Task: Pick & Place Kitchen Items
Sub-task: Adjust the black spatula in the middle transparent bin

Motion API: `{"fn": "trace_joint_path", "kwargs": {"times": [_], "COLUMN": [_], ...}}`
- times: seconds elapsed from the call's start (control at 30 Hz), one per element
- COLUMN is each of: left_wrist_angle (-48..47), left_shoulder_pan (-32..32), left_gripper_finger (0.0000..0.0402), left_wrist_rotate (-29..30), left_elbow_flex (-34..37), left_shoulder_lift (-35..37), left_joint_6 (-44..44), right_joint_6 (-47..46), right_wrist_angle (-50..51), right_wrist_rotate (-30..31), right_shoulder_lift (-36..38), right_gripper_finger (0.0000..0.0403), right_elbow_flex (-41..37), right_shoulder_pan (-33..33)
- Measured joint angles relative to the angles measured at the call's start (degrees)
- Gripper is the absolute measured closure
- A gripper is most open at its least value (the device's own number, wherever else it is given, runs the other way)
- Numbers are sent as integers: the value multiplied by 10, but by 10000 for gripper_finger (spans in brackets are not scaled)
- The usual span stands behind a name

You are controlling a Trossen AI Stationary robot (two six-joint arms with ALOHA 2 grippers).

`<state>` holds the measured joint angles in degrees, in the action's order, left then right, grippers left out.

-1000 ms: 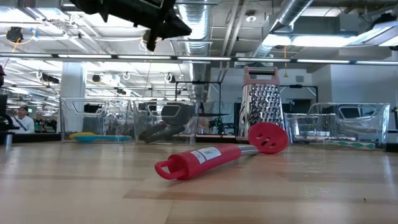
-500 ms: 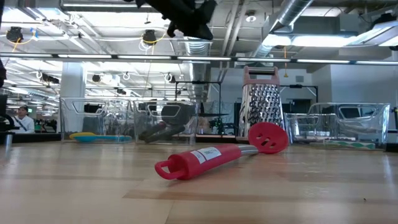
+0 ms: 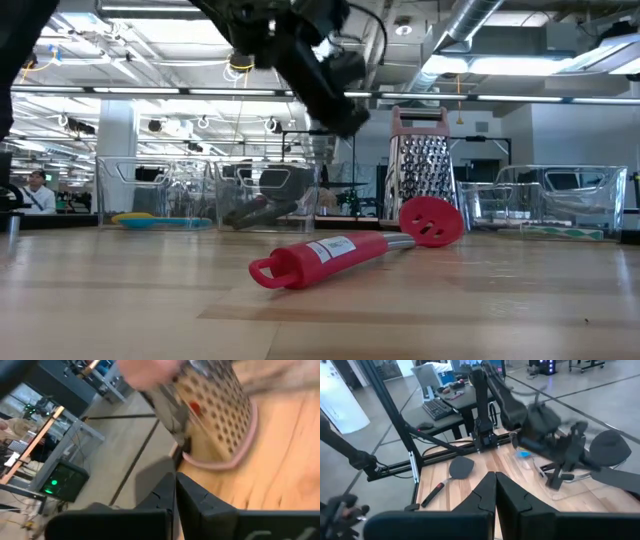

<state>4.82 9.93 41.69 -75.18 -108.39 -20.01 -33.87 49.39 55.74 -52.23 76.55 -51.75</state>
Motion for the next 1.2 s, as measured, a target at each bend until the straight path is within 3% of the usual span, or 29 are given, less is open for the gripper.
{"fn": "trace_joint_path", "kwargs": {"times": [0.3, 0.53, 0.83, 1.03, 1.2], "left_wrist_angle": [52, 53, 54, 73, 117], "left_shoulder_pan": [5, 16, 50, 70, 73], "left_gripper_finger": [375, 292, 195, 181, 197], "left_wrist_rotate": [-5, -18, -23, 2, 30], "left_elbow_flex": [0, 0, 0, 0, 0], "left_shoulder_lift": [-58, -58, -110, -147, -152], "left_joint_6": [-10, -11, -12, -16, -12], "right_joint_6": [9, 9, -22, -22, -22], "right_wrist_angle": [28, 37, 35, 19, 18], "right_wrist_rotate": [-2, -2, 0, 0, 0], "right_shoulder_lift": [17, 17, 16, 17, 17], "right_gripper_finger": [402, 402, 402, 402, 402], "right_elbow_flex": [0, 0, 0, 0, 0], "right_shoulder_pan": [0, 0, 0, 0, 0]}}
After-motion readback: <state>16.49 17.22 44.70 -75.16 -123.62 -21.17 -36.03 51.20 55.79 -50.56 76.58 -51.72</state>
